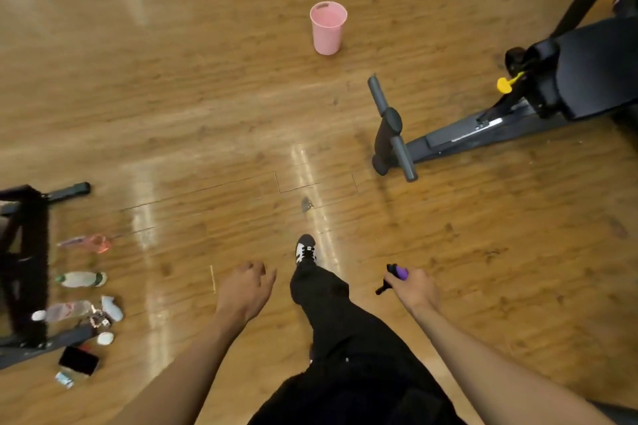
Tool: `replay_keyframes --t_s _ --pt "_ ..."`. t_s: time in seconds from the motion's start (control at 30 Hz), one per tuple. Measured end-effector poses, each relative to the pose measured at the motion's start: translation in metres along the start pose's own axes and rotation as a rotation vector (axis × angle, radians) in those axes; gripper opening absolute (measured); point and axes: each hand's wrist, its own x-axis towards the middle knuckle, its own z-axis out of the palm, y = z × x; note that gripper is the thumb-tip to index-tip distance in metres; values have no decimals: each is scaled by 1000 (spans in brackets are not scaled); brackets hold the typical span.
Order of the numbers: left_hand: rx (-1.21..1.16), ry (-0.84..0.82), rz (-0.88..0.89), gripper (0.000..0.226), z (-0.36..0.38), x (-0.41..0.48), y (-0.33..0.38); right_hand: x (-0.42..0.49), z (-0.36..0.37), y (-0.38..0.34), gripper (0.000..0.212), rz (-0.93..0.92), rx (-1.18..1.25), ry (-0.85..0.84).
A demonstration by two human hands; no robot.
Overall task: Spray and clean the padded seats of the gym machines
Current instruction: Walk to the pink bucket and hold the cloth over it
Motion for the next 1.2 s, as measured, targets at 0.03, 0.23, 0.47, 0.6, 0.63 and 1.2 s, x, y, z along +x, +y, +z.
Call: replay_keyframes --t_s 0.03,0.23,0.47,0.6,0.63,1.2 --pt "2 -14 -4 45 -13 21 -7 13 5 -24 36 11 5 -17" --pt "69 -69 -20 49 -120 139 -43 79 4 -173 38 4 14 -76" --pt "62 -12 -54 51 -231 299 -61 158 -39 -342 38 -45 2 -59" --pt "-1 -45 -16 51 -276 408 -61 221 -54 -414 31 -3 -13 -11" --pt "0 -63 3 50 -290 440 -59 237 -57 -432 29 22 4 9" --pt "345 -206 412 50 -543 877 64 459 -104 -720 33 332 415 198"
